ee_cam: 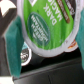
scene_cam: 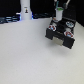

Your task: Open the kcup holder, insert the kcup into the holder, and close the kcup holder

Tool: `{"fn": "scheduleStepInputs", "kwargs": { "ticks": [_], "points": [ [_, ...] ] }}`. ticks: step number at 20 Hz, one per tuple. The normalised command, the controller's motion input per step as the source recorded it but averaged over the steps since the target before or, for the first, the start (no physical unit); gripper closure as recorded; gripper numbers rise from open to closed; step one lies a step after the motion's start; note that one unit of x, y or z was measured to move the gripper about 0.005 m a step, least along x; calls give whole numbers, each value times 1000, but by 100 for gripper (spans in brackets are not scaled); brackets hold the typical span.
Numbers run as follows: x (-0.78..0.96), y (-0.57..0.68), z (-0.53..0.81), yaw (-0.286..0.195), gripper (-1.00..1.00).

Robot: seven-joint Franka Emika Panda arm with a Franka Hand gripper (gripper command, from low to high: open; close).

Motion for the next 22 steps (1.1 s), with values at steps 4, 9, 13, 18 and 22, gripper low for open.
{"fn": "scheduleStepInputs", "kwargs": {
  "ticks": [4, 9, 13, 18, 22],
  "points": [
    [149, 104, -48, -2, 100],
    [301, 166, 79, 0, 100],
    [511, 283, 173, 0, 100],
    [491, 342, 152, 1, 100],
    [97, 107, -169, 9, 100]
  ]
}}
